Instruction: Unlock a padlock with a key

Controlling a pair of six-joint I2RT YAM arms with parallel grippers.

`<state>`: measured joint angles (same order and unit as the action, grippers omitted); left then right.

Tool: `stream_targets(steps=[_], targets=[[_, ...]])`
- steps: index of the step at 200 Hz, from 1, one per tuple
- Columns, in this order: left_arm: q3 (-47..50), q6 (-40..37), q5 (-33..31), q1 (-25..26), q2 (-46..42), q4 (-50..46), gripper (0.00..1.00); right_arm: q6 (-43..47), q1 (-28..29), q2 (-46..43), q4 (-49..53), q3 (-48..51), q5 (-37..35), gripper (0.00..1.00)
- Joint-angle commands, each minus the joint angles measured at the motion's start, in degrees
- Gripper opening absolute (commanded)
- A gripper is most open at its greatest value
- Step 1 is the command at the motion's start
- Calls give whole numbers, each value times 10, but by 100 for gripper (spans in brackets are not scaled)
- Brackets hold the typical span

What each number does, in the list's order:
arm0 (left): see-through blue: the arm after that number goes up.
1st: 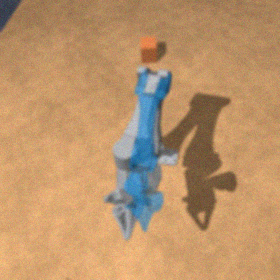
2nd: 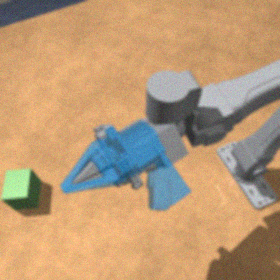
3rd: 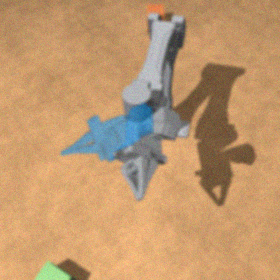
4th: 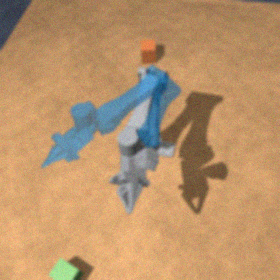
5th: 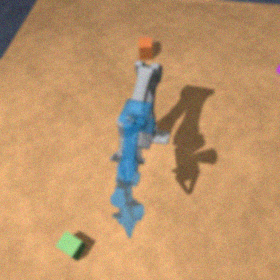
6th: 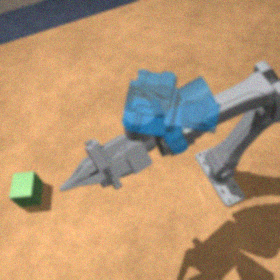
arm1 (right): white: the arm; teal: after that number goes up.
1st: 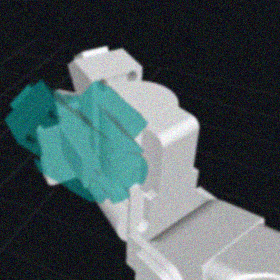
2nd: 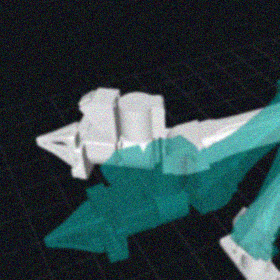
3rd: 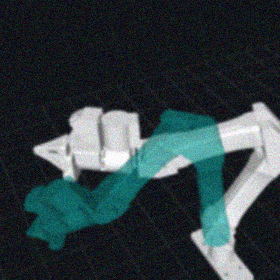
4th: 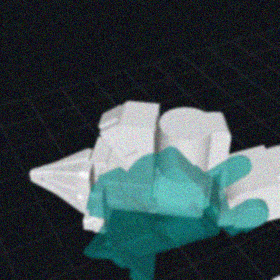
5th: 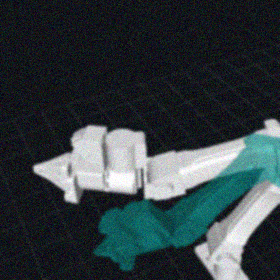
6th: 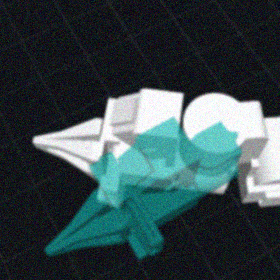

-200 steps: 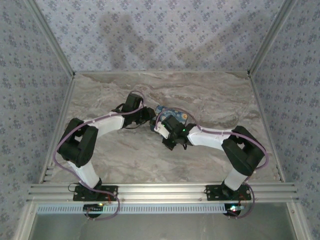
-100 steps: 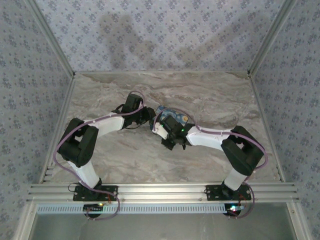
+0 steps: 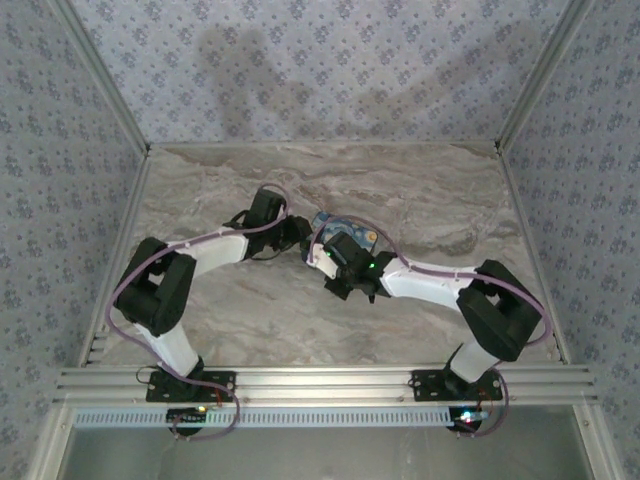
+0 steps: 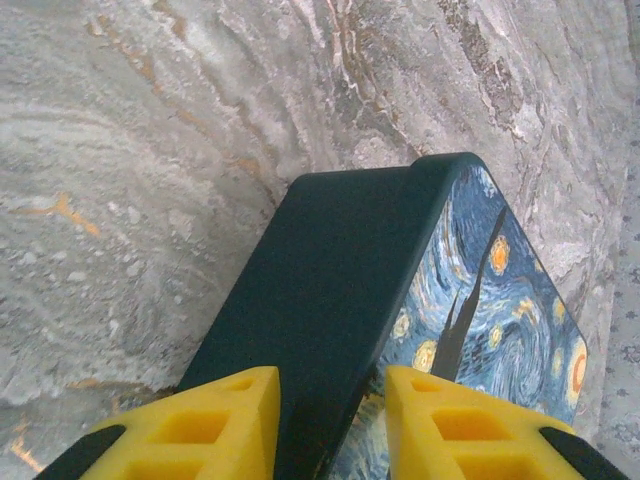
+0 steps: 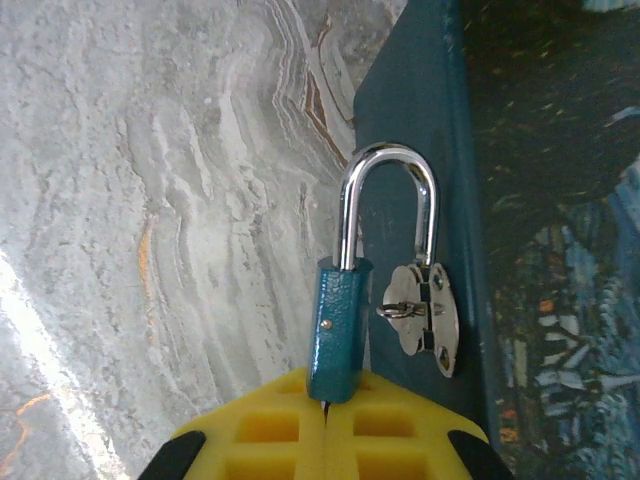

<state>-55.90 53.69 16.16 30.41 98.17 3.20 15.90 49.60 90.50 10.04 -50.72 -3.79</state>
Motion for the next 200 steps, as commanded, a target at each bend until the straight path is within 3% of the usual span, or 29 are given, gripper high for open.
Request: stream_targets(steps=[1,138,200], targets=[[24,4,-15,-4,-28,-29,33,-14,8,-23,-3,9,-13,0],[110,-37,-89,-25,-213,-111,46,-96,1,-160,16,55,-20,0],[138,-74,-103,-57,-316,-206,58,-203,-78,-236,90,55,2,0]])
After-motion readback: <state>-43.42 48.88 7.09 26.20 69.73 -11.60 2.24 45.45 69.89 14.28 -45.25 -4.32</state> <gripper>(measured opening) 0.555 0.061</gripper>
